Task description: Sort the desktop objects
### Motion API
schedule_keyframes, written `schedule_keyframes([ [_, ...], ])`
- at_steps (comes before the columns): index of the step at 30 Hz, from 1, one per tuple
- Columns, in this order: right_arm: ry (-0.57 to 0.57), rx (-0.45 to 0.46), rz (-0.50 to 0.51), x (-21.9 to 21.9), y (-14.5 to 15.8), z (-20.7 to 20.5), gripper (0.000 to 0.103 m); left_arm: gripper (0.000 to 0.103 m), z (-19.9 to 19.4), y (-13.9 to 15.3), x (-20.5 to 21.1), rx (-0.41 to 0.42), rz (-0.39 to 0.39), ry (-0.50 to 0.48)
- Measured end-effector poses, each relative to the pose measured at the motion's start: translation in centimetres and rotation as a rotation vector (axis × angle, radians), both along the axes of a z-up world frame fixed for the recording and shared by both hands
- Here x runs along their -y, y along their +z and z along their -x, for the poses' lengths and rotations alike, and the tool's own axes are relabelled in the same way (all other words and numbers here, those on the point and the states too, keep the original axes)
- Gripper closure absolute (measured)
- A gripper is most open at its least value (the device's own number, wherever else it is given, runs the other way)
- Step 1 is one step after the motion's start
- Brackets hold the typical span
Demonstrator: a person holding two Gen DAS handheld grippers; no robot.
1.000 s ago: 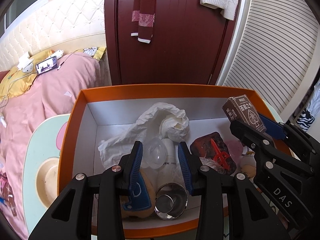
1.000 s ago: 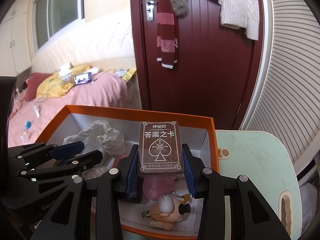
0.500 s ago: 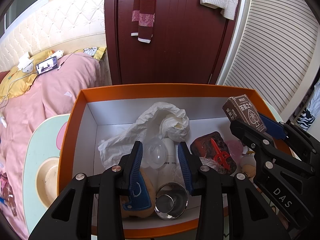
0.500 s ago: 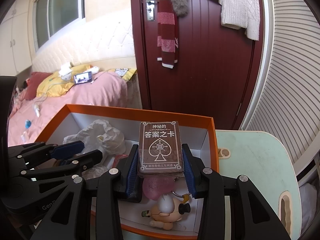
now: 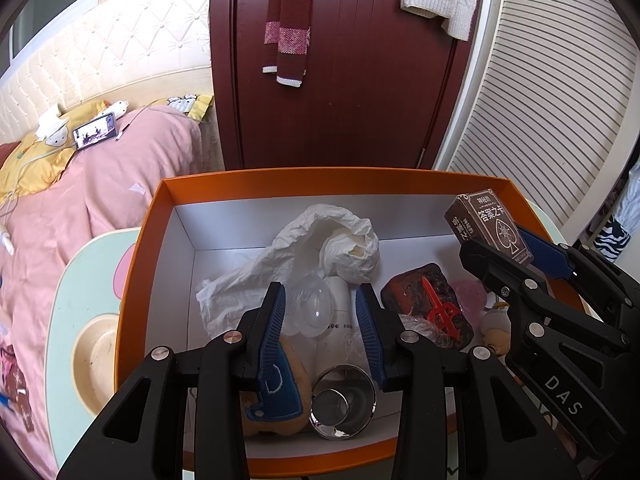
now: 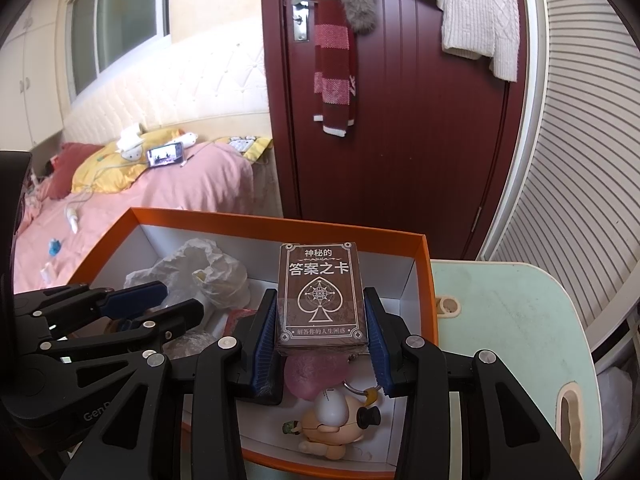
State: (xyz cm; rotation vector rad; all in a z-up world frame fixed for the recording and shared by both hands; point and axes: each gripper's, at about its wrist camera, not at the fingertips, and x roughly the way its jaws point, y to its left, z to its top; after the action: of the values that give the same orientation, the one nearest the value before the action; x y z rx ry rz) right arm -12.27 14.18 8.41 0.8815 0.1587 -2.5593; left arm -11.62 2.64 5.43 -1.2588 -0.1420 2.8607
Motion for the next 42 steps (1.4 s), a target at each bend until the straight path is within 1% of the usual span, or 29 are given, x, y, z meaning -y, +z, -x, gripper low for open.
schedule_keyframes([
  [5, 0.001, 0.0, -0.005, 0.2, 0.0, 0.0, 0.063, 0.063, 0.1, 0.0, 0.1, -0.001, 0.0, 0.003],
  [6, 0.002, -0.001, -0.008, 0.2, 0.0, 0.0, 0.062, 0.054, 0.1, -0.1, 0.1, -0.001, 0.0, 0.005],
  [7, 0.003, -0.002, -0.012, 0.3, 0.0, 0.0, 0.059, 0.053, 0.1, -0.1, 0.1, 0.0, 0.002, 0.009],
  [8, 0.009, -0.005, -0.018, 0.4, 0.0, -0.1, 0.059, 0.053, 0.2, -0.1, 0.1, 0.005, 0.004, 0.016],
  [19, 0.021, -0.003, -0.032, 0.3, 0.2, 0.0, 0.058, 0.052, 0.5, -0.1, -0.1, 0.031, 0.009, 0.029],
  [24, 0.02, 0.009, -0.021, 0.2, 0.3, 0.0, 0.058, 0.052, -0.2, 0.9, 0.0, 0.006, 0.013, 0.048],
  [26, 0.018, 0.014, -0.006, 0.1, 0.5, 0.0, 0.055, 0.052, -0.4, 1.4, 0.0, -0.006, 0.015, 0.056],
  [27, 0.004, 0.004, -0.001, -0.1, 0.7, -0.2, 0.047, 0.052, -0.7, 1.8, 0.1, -0.021, 0.012, 0.061],
  [28, -0.016, -0.017, -0.003, -0.2, 1.1, -0.5, 0.038, 0.049, -1.2, 2.5, 0.2, -0.044, 0.008, 0.07],
  [29, -0.029, -0.042, -0.003, -0.4, 1.5, -0.8, 0.035, 0.038, -1.6, 3.0, 0.4, -0.06, 0.009, 0.084],
  [30, -0.033, -0.06, 0.004, -0.6, 2.0, -1.1, 0.034, 0.03, -2.0, 3.5, 0.7, -0.079, 0.01, 0.1],
  [32, -0.034, -0.083, 0.018, -1.0, 2.9, -1.7, 0.032, 0.026, -3.4, 4.8, 1.3, -0.135, -0.008, 0.123],
  [34, -0.029, -0.096, 0.028, -1.2, 3.7, -2.6, 0.027, 0.025, -4.9, 5.8, 1.8, -0.181, -0.049, 0.131],
  [35, -0.027, -0.104, 0.029, -1.2, 3.9, -3.1, 0.027, 0.022, -5.5, 6.0, 1.9, -0.185, -0.062, 0.13],
  [38, -0.017, -0.103, 0.028, -1.1, 4.2, -4.9, 0.027, 0.021, -7.4, 6.0, 2.1, -0.164, -0.078, 0.12],
  [42, -0.024, -0.067, 0.023, -1.3, 3.3, -7.5, 0.026, 0.021, -9.1, 4.4, 1.8, -0.113, -0.045, 0.118],
])
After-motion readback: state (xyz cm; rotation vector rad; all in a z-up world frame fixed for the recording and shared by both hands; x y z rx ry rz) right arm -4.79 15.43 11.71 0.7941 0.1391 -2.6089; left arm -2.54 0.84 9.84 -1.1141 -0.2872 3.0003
